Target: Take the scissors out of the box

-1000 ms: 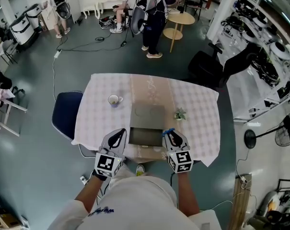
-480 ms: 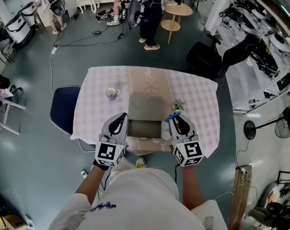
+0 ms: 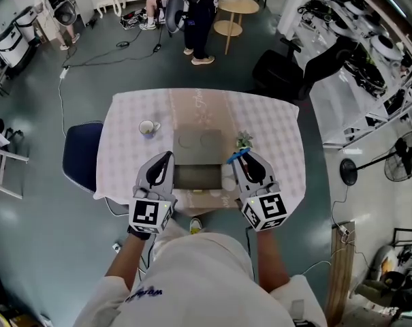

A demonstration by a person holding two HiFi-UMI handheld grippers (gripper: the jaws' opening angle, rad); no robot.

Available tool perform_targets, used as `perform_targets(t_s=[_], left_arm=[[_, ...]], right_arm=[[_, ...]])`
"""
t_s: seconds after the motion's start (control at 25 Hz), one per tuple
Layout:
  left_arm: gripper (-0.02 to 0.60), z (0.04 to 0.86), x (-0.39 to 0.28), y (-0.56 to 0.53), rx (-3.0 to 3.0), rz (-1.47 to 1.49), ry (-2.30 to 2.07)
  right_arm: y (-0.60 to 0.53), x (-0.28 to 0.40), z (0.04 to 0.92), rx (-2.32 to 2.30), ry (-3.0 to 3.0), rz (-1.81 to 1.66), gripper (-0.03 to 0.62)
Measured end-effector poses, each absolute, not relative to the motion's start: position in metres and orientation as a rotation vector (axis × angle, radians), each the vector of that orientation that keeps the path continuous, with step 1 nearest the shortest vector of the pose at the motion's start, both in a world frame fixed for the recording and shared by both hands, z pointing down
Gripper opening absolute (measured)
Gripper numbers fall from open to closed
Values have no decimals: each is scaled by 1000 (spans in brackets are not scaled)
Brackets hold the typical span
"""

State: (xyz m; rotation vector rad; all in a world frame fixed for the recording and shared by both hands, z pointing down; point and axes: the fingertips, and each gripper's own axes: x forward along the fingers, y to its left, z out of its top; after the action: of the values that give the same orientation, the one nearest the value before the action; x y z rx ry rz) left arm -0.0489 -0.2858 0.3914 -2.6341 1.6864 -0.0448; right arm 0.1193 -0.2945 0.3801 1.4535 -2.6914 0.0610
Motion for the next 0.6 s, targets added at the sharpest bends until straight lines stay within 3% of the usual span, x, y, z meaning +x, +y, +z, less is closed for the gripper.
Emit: perform_targets(t_s=[0.6], left_arm=[[2,388,-49,-273,-2638,-30,1672]], right_arm=[[-281,115,371,1450,-2713,65,77]])
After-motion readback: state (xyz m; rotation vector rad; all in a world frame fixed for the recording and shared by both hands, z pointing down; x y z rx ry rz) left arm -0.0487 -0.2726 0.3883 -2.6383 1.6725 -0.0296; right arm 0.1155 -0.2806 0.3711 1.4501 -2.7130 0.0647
